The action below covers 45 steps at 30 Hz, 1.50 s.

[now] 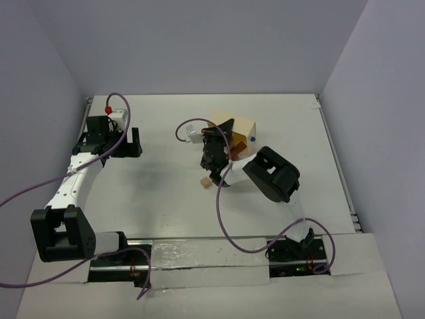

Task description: Build the wood block tower

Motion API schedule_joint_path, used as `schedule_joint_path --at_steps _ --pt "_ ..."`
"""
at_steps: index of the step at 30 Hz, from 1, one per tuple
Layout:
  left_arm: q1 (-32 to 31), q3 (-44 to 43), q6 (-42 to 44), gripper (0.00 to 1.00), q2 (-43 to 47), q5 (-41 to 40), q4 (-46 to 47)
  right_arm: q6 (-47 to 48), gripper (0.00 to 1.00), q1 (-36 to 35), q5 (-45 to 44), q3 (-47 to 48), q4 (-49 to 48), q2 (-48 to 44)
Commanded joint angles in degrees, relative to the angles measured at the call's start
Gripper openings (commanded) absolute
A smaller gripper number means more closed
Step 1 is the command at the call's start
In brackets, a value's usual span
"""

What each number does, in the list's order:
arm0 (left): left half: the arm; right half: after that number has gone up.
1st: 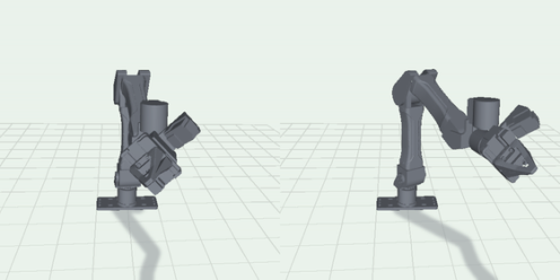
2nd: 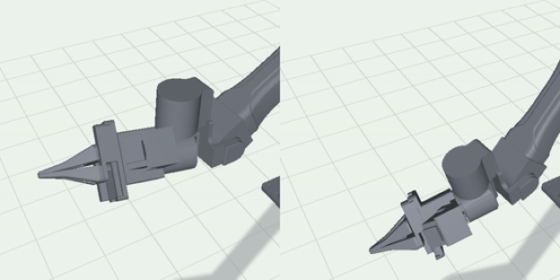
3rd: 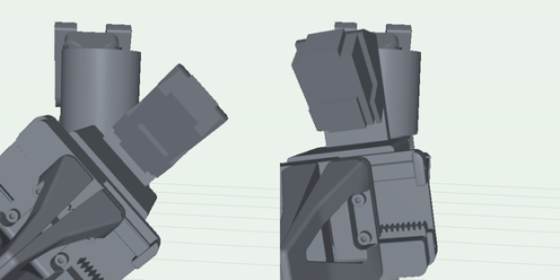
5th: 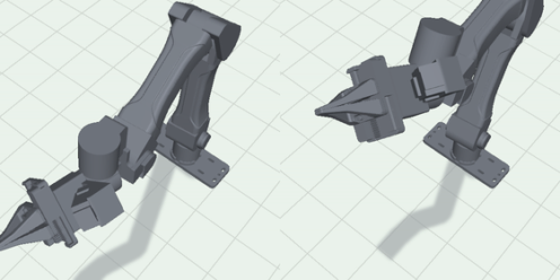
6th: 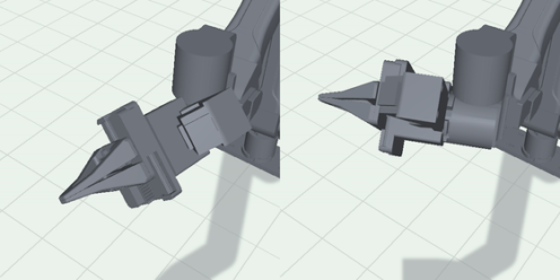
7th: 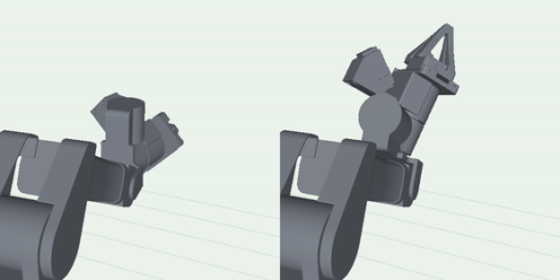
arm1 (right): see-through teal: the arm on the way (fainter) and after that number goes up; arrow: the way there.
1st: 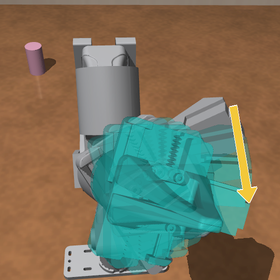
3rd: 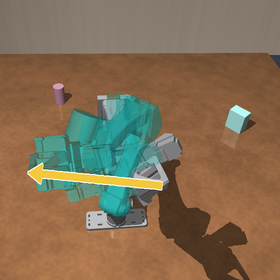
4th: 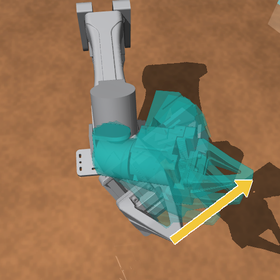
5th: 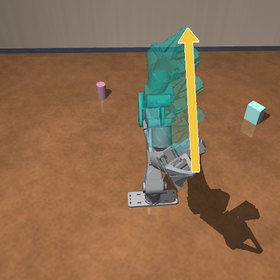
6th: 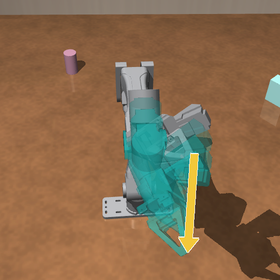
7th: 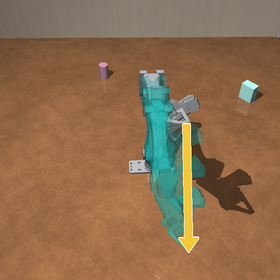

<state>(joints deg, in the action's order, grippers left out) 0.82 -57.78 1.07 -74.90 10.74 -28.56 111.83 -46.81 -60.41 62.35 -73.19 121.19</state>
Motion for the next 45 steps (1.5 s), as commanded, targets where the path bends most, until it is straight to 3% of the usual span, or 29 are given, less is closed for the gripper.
schedule_joint_path --at_steps 1,5,7,11,14,20,22,27,28,29,30,33,34,45 --pt "-0.26 -1.95 -0.37 0.99 -0.24 1.65 -0.02 -0.78 0.0 -1.4 0.8 -1.54 -28.06 -4.04" --pt "-0.21 -2.35 -0.55 0.99 -0.86 1.74 0.06 -0.94 0.0 -1.04 1.99 -2.06 -28.06 -5.34" --pt "-0.23 -2.71 -0.55 0.99 -0.88 1.79 -0.16 2.36 0.0 2.77 0.35 3.08 -28.26 -2.31" --pt "-0.2 -2.51 -0.55 0.99 -0.92 1.51 0.0 2.17 0.0 4.95 1.58 4.38 -28.08 -2.04" --pt "-0.21 -2.29 -0.54 0.99 -0.89 2.08 0.3 0.94 0.0 5.14 3.87 1.46 -28.06 -4.67" --pt "-0.2 -3.81 -0.44 0.99 -1.4 2.69 -0.77 -0.09 0.0 7.3 -1.23 4.03 -26.03 -5.17" --pt "-0.2 -4.5 -0.29 0.99 -1.47 3.15 -1.23 -4.82 0.0 7.61 -3.9 2.96 -19.93 -7.68" --pt "-0.23 -5.41 0.07 0.99 -1.21 3.32 -1.77 -28.39 0.0 7.55 -7.56 -1.33 9.92 -16.93" --pt "-0.2 -5.46 0.07 0.99 -1.21 3.37 -1.81 -35.07 0.0 7.38 -7.3 -0.73 18.93 -19.04" --pt "-0.2 -5.47 0.05 0.99 -1.21 3.52 -1.85 -45.67 0.0 7.24 -6.4 0.94 33.97 -21.13" --pt "-0.2 -5.37 0.0 0.99 -1.21 3.82 -1.85 -61.08 0.0 7.19 -4.71 3.98 56.5 -22.59" --pt "-0.2 -4.64 -0.33 0.99 -1.1 4.31 -1.44 -82.82 0.0 7.91 5.57 16.81 88.63 -23.37" --pt "-0.2 -4.32 -0.44 0.99 -1.04 4.52 -0.96 -85.73 0.0 8.18 7.1 18.13 93.56 -23.21" --pt "-0.24 -4.5 0.04 0.99 -1.21 4.82 -1.06 -89.53 0.0 11.15 12.15 19.82 97.59 -22.65"
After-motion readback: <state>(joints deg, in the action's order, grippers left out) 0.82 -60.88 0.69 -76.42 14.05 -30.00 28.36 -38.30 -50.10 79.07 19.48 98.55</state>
